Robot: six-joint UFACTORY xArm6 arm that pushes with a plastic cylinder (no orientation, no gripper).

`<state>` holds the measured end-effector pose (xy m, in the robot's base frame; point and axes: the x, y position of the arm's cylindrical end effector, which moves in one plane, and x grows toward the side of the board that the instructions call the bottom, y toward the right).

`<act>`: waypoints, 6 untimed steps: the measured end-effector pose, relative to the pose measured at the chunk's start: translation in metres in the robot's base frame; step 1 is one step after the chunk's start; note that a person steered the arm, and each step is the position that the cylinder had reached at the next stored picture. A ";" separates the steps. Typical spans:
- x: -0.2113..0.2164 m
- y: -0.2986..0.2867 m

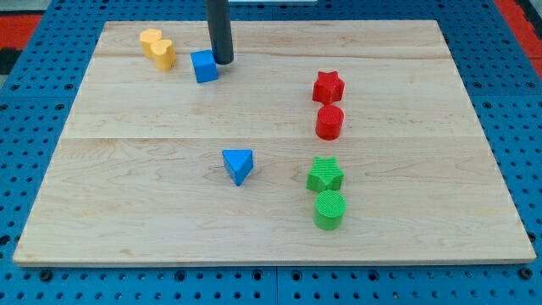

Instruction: Slide blue triangle towards center left

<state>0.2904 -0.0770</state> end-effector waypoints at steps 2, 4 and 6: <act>0.016 -0.018; 0.023 -0.028; 0.113 0.061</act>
<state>0.4031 -0.0155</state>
